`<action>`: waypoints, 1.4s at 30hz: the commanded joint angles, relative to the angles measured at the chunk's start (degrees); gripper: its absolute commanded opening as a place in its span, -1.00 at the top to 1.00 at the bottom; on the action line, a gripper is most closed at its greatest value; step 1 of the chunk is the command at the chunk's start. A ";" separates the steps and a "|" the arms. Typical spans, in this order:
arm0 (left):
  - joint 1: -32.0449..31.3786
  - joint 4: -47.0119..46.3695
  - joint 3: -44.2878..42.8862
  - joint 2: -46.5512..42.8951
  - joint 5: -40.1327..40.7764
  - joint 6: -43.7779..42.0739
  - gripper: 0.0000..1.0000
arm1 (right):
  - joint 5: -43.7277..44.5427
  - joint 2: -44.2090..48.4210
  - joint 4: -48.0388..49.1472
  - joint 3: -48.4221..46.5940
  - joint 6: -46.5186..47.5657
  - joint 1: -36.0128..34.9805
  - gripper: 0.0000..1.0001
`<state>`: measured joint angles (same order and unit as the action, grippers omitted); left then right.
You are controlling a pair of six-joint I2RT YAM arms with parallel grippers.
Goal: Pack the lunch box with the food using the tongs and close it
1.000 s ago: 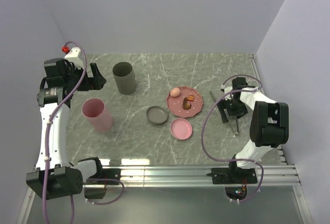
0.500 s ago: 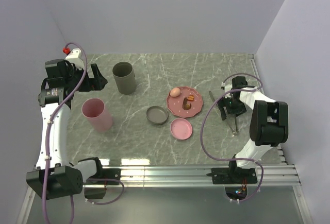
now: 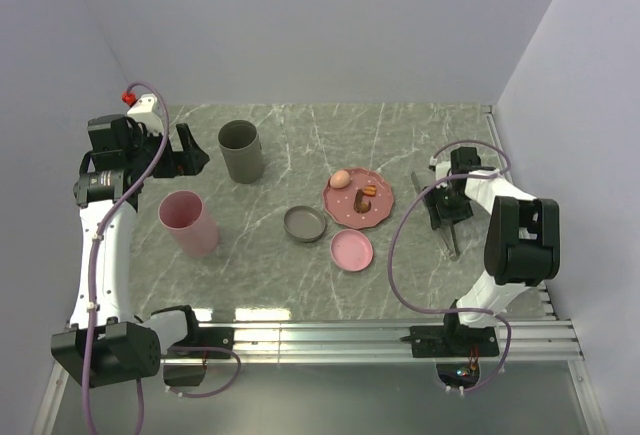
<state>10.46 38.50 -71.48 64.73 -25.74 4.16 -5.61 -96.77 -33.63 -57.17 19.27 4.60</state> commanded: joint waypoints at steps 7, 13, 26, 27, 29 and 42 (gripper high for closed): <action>-0.18 0.08 -2.08 -1.01 -3.18 0.58 -0.96 | -3.00 9.75 -6.36 -3.74 0.16 1.99 -0.25; -0.09 0.43 -2.70 -1.62 -4.58 0.23 -0.96 | -6.25 13.53 -12.60 -7.95 0.77 2.96 -0.24; -0.18 -1.58 -1.91 -3.82 -12.31 -0.30 -0.92 | -20.05 21.45 -23.14 -18.23 -0.55 2.96 -0.23; -0.26 -2.02 -1.82 -4.34 -12.93 -0.30 -0.93 | -22.15 21.97 -24.19 -18.85 -0.63 2.96 -0.23; -0.26 -2.29 -1.73 -4.87 -14.69 -0.56 -0.94 | -24.00 22.24 -24.99 -20.78 -0.63 2.78 -0.22; -0.53 -3.61 -1.03 -5.40 -15.75 -0.12 -0.97 | -18.31 19.35 -17.53 -23.96 -4.68 -13.46 -0.20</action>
<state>10.24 37.45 -72.10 59.92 -39.66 4.10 -26.70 -76.60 -55.44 -78.78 15.94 -5.10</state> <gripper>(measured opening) 0.982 0.602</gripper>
